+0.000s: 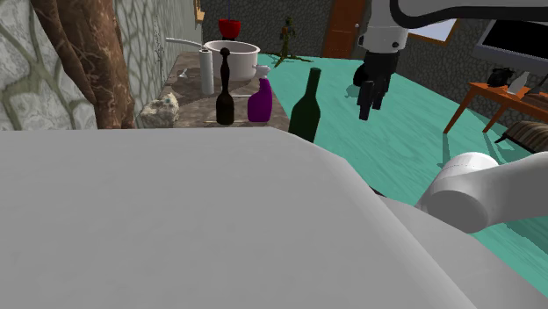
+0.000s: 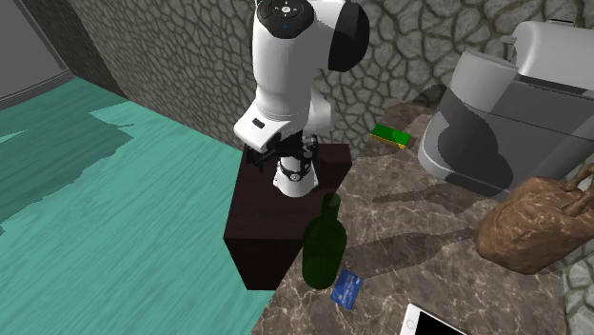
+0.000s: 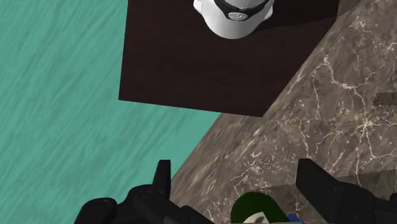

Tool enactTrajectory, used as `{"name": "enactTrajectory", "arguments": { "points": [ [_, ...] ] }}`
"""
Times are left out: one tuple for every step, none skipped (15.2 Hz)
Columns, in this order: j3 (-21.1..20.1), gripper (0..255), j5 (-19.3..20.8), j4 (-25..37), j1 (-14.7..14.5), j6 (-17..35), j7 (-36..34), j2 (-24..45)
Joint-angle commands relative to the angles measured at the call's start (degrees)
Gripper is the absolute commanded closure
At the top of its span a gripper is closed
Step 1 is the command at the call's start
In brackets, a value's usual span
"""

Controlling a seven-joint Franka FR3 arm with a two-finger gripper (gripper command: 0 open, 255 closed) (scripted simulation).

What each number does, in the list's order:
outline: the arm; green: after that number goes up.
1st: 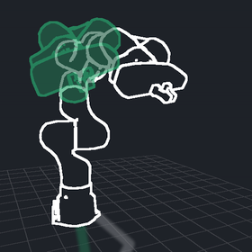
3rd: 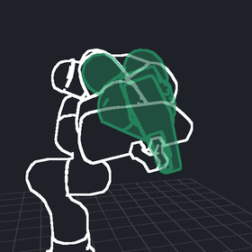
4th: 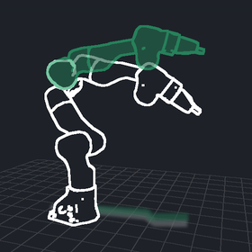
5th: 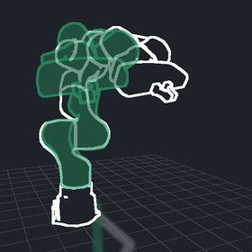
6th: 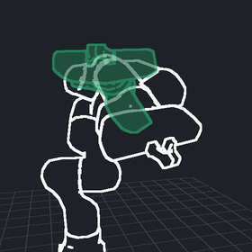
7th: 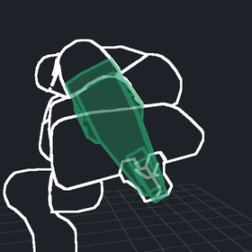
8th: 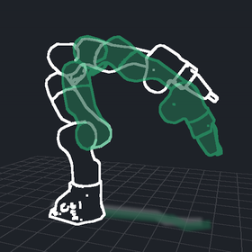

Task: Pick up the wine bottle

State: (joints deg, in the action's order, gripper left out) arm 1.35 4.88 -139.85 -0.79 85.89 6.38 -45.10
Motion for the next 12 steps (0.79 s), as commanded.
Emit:
{"name": "enactTrajectory", "arguments": {
  "points": [
    [0.0, 0, 0.0, 0.0, 0.0, 0.0, 0.0, 0.0],
    [-0.26, 0, -0.72, 1.69, -0.37, 0.4, -0.23, 1.6],
    [-0.5, 0, -1.41, 3.42, -0.72, 0.76, -0.45, 3.18],
    [-0.73, 0, -2.08, 5.19, -1.07, 1.07, -0.65, 4.74],
    [-0.96, 0, -2.72, 6.99, -1.39, 1.34, -0.84, 6.29],
    [-1.17, 0, -3.34, 8.83, -1.71, 1.56, -1.01, 7.83],
    [-1.38, 0, -3.94, 10.71, -2.01, 1.73, -1.18, 9.35],
    [-1.57, 0, -4.52, 12.63, -2.3, 1.86, -1.34, 10.86],
    [-1.76, 0, -5.08, 14.58, -2.58, 1.95, -1.49, 12.37],
    [-1.94, 0, -5.62, 16.58, -2.84, 2.0, -1.63, 13.87],
    [-2.12, 0, -6.14, 18.63, -3.09, 2.0, -1.77, 15.37],
    [-2.3, 0, -6.65, 20.72, -3.34, 1.96, -1.9, 16.86]
  ]
}}
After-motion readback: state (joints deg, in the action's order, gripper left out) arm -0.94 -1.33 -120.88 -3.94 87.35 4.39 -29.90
